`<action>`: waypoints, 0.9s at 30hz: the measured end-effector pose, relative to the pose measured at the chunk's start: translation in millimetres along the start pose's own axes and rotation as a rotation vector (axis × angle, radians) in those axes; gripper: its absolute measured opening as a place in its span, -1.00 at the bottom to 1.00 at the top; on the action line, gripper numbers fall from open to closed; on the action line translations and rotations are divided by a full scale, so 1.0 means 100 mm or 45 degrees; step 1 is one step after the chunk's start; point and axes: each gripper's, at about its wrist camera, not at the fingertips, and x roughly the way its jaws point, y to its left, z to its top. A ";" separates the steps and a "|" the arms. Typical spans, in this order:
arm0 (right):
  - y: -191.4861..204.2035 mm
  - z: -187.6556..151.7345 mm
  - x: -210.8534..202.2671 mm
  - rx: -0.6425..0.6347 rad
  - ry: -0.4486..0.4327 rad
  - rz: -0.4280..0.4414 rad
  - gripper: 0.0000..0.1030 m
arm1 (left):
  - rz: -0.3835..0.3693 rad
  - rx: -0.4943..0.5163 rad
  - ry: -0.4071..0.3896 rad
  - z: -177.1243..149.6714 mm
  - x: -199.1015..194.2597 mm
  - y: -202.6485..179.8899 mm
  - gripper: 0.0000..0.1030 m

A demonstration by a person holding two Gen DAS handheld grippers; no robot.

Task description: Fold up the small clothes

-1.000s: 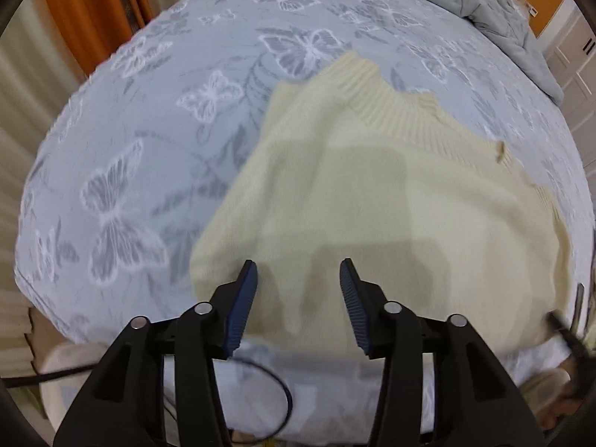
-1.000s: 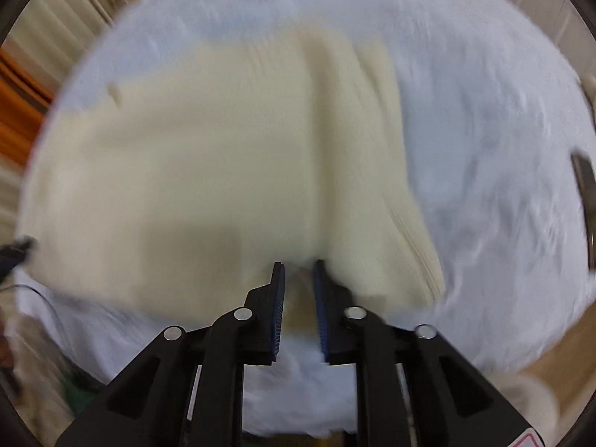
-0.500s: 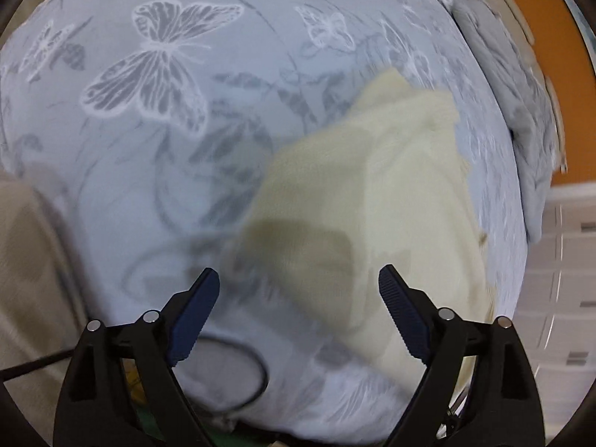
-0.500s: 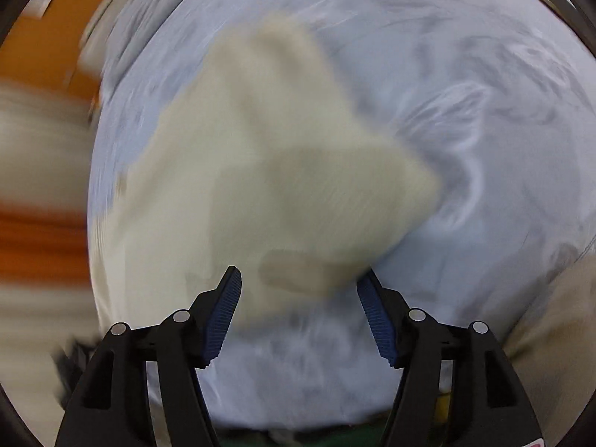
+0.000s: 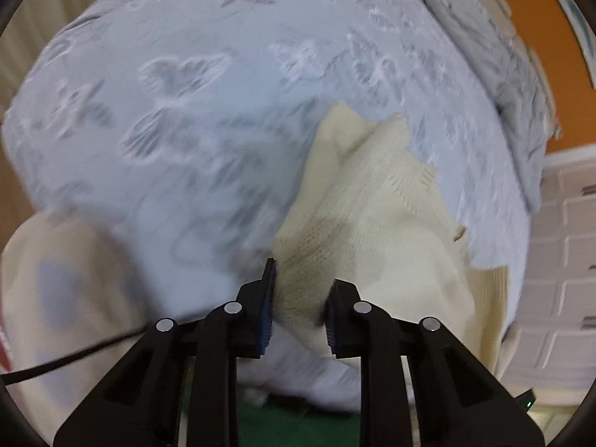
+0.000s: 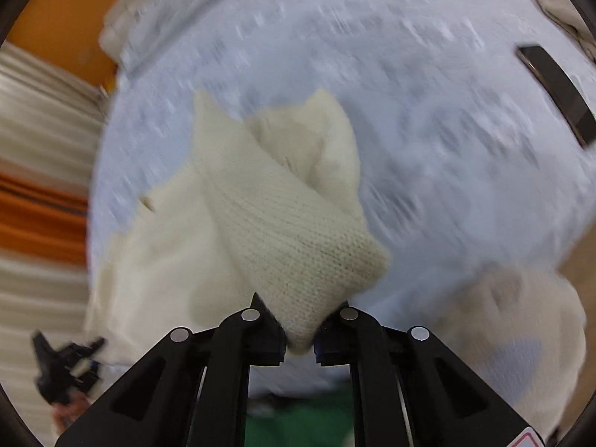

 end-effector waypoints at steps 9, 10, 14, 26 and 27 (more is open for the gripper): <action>0.27 0.16 -0.48 -0.193 -0.267 -0.222 0.15 | 0.222 0.210 -0.144 -0.20 -0.16 -0.11 0.02; 0.42 0.24 -0.49 -0.284 -0.331 -0.299 0.18 | 0.227 0.261 -0.235 -0.15 -0.30 -0.23 0.32; 0.79 0.51 -0.34 -0.482 -0.360 -0.310 0.26 | 0.213 0.406 -0.378 0.13 -0.42 -0.68 0.43; 0.68 1.17 0.09 -0.218 -0.286 0.052 -0.83 | 0.286 0.484 -0.079 0.55 0.93 -0.97 -0.76; 0.61 1.17 0.03 -0.187 -0.296 0.084 -0.83 | 0.217 0.428 -0.121 0.56 0.78 -0.93 -0.76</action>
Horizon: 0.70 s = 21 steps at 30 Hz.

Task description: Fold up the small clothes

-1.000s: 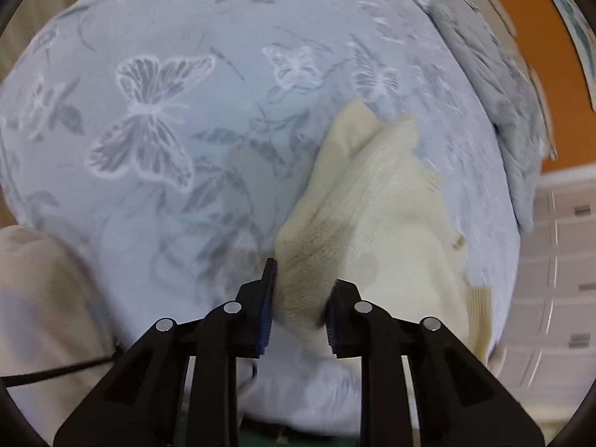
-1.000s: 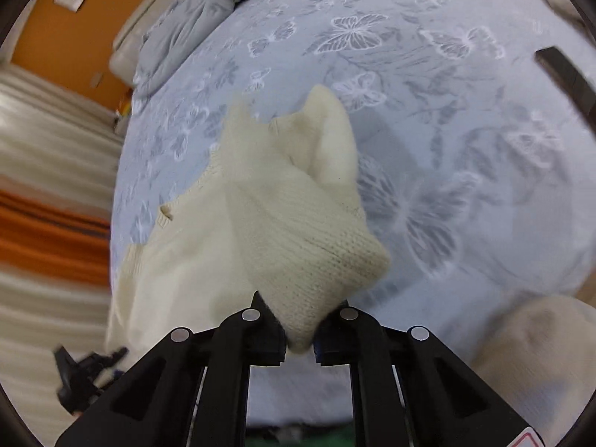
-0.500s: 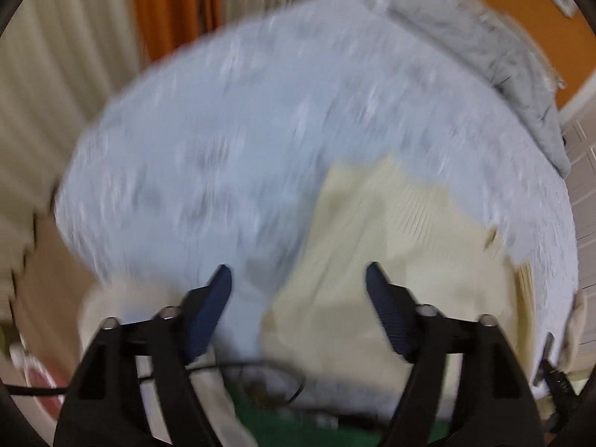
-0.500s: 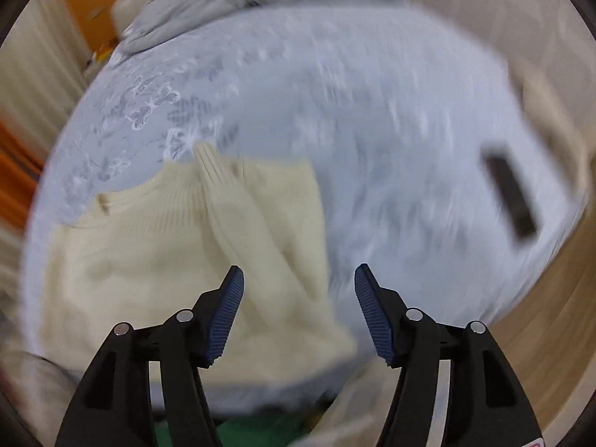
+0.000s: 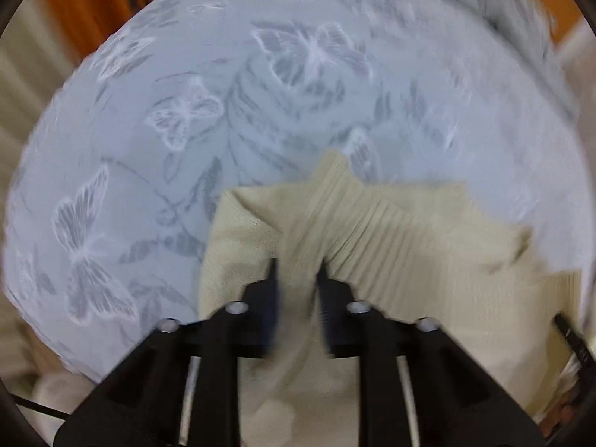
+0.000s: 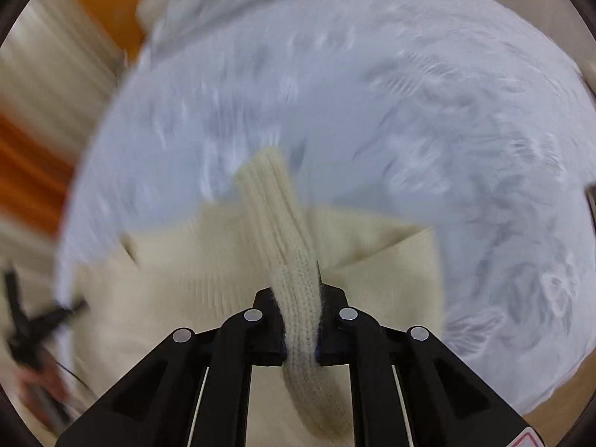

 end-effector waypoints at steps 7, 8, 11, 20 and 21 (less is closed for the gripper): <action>-0.31 -0.08 0.44 0.008 0.143 -0.189 -0.57 | 0.134 0.101 0.030 -0.03 0.25 -0.07 -0.67; -0.22 -0.05 0.23 0.002 0.053 -0.209 -0.43 | 0.164 0.138 0.002 -0.04 0.23 -0.13 -0.64; 0.10 -0.04 -0.17 -0.123 -0.111 -0.166 -0.29 | 0.181 0.188 -0.059 -0.07 0.01 -0.21 -0.52; 1.42 -0.89 0.91 -0.539 0.356 0.093 -0.53 | 0.084 0.296 -0.052 -0.63 -0.16 -0.51 -0.27; 1.48 -0.94 0.95 -0.581 0.301 0.064 -0.52 | 0.117 0.319 -0.008 -0.71 -0.02 -0.54 -0.27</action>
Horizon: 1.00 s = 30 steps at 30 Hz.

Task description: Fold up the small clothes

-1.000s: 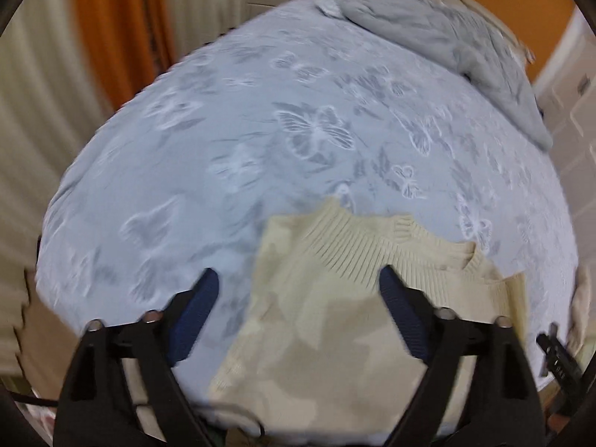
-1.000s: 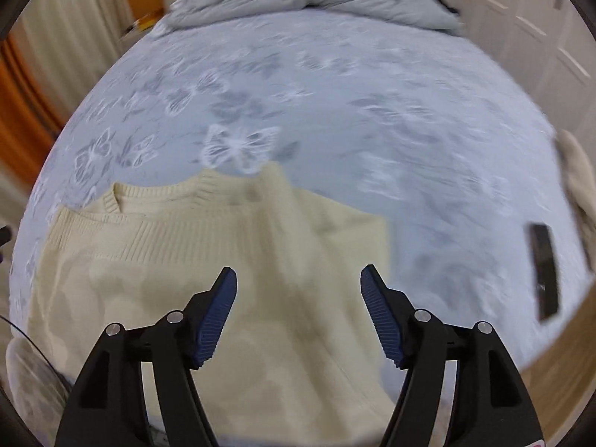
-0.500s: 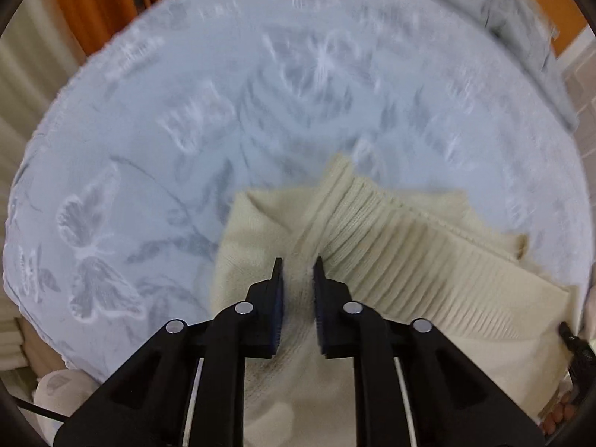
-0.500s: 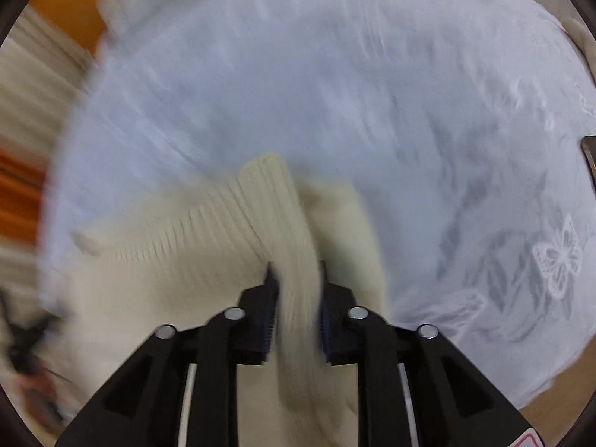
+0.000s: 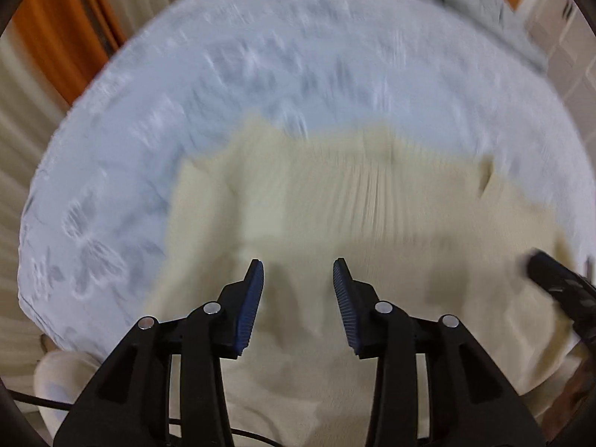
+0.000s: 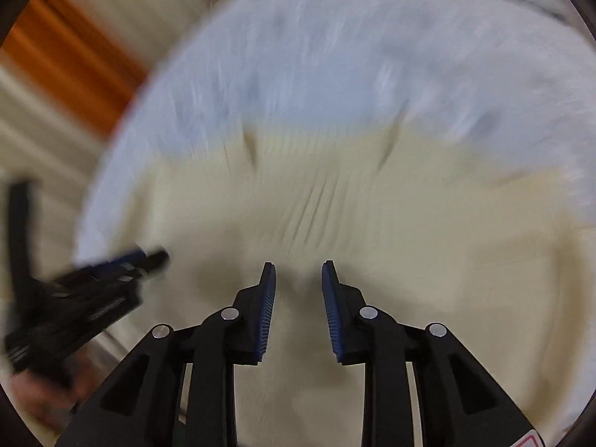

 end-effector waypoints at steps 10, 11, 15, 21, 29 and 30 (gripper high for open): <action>-0.80 -0.09 -0.42 0.305 -0.048 -0.107 -1.00 | 0.013 -0.065 0.012 -0.03 0.06 0.14 0.09; -1.04 -0.22 -0.59 0.420 -0.108 -0.086 -1.00 | 0.006 -0.080 0.019 -0.03 0.04 0.18 0.08; -1.67 -0.58 -0.68 0.560 -0.049 -0.291 -1.00 | 0.058 -0.082 -0.026 -0.04 -0.05 0.33 0.05; -1.63 -0.68 -1.06 0.649 -0.147 -0.287 -1.00 | 0.112 -0.040 -0.002 -0.10 0.03 0.33 0.07; -1.46 -0.65 -1.09 0.583 -0.132 -0.290 -0.94 | 0.122 -0.043 0.011 -0.14 -0.04 0.31 0.07; -1.34 -0.60 -1.15 0.538 -0.154 -0.270 -0.94 | 0.115 -0.048 0.006 -0.15 -0.07 0.32 0.07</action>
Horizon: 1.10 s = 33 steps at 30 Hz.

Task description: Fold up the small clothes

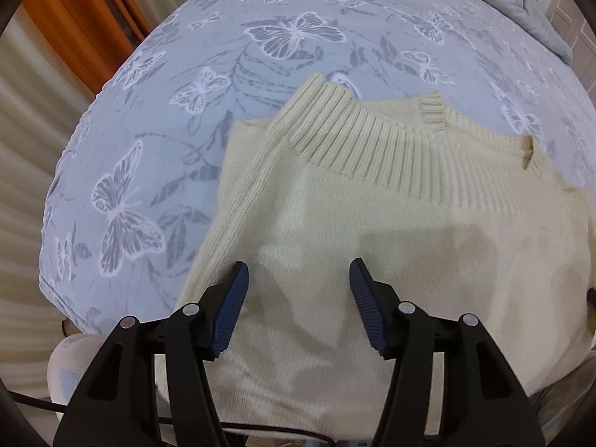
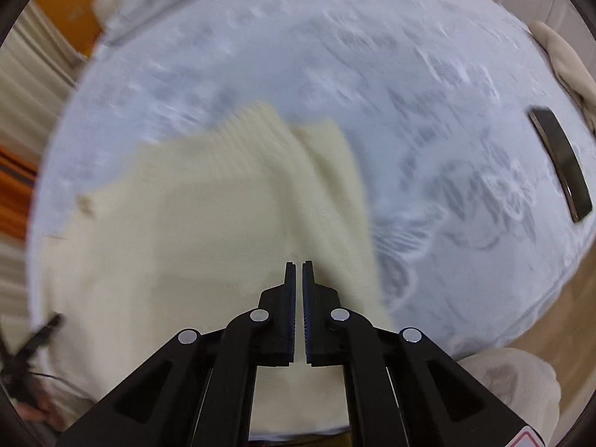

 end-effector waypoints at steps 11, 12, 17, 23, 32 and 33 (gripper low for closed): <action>1.89 -0.17 0.69 -0.482 0.240 0.216 -0.95 | -0.025 -0.061 -0.001 -0.25 -0.23 0.21 0.06; 1.97 -0.22 0.87 -0.523 0.264 0.175 -1.00 | -0.019 -0.057 -0.003 -0.27 -0.25 0.22 0.06; 2.13 -0.13 0.50 -0.496 0.176 0.255 -0.92 | -0.033 -0.075 -0.015 -0.32 -0.33 0.35 0.06; 2.28 -0.13 0.89 -0.546 0.290 0.195 -0.92 | -0.097 -0.269 -0.018 -0.27 -0.28 0.66 0.15; 2.88 -0.35 0.85 -0.687 0.302 0.248 -0.85 | -0.032 -0.202 -0.088 -0.27 -0.41 0.75 0.17; 2.95 -0.45 1.02 -0.743 0.329 0.195 -0.85 | -0.025 -0.193 -0.081 -0.27 -0.39 0.75 0.17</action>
